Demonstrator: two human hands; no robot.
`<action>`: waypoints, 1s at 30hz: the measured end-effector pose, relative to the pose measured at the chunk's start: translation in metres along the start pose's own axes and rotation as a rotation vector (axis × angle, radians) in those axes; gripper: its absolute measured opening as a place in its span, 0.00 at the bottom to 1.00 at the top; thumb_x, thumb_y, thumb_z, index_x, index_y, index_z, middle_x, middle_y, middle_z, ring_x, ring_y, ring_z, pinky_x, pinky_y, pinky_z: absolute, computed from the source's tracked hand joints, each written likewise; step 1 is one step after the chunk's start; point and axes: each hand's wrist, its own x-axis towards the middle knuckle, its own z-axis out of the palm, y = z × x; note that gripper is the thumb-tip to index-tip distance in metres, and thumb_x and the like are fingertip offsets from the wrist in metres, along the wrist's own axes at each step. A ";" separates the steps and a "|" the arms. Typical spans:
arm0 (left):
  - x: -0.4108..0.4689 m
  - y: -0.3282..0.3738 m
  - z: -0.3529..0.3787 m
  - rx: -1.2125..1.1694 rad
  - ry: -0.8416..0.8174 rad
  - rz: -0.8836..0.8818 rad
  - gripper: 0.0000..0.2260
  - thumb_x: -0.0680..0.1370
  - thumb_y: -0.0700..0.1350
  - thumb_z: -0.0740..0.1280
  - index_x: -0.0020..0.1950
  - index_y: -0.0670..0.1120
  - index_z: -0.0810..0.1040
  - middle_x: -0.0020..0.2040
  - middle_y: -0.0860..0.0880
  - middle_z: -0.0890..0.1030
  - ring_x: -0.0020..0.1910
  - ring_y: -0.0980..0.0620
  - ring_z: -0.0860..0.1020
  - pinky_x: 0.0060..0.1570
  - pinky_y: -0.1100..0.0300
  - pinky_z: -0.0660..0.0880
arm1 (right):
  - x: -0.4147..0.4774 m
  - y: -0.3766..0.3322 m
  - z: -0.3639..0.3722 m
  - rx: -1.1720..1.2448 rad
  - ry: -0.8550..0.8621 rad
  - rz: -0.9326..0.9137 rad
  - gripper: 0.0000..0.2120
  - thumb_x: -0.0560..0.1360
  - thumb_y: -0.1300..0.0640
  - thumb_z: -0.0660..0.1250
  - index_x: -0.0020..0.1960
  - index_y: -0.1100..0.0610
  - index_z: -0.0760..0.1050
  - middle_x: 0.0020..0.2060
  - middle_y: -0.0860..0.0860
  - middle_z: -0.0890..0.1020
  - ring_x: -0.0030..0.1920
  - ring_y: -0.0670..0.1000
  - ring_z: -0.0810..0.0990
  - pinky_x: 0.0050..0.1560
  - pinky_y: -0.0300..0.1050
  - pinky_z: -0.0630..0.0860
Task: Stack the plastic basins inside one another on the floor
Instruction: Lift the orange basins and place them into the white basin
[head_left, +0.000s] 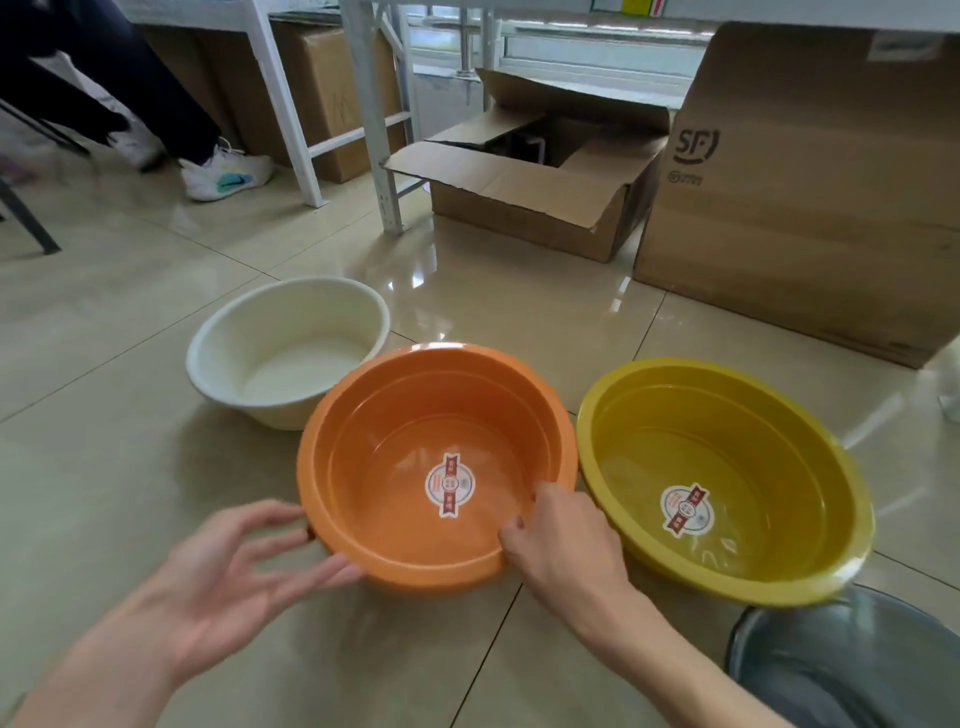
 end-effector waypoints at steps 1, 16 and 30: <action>-0.008 -0.002 -0.015 0.018 -0.027 -0.039 0.21 0.75 0.37 0.65 0.68 0.34 0.74 0.64 0.26 0.76 0.51 0.19 0.80 0.28 0.39 0.82 | -0.008 0.005 0.000 0.016 0.003 -0.007 0.11 0.76 0.51 0.61 0.55 0.57 0.72 0.48 0.55 0.83 0.50 0.59 0.82 0.45 0.49 0.77; 0.046 -0.043 0.001 0.317 0.225 0.304 0.21 0.75 0.30 0.69 0.67 0.42 0.76 0.48 0.38 0.85 0.38 0.40 0.80 0.38 0.51 0.77 | -0.029 0.027 0.014 0.588 -0.005 0.150 0.36 0.75 0.57 0.63 0.77 0.44 0.49 0.40 0.49 0.82 0.37 0.54 0.84 0.42 0.58 0.84; -0.030 0.042 -0.017 0.265 0.281 0.809 0.15 0.69 0.31 0.72 0.49 0.48 0.78 0.29 0.56 0.85 0.24 0.60 0.82 0.26 0.67 0.79 | -0.038 -0.034 -0.061 1.030 0.125 -0.148 0.38 0.75 0.60 0.71 0.75 0.37 0.57 0.41 0.54 0.87 0.35 0.55 0.87 0.37 0.55 0.85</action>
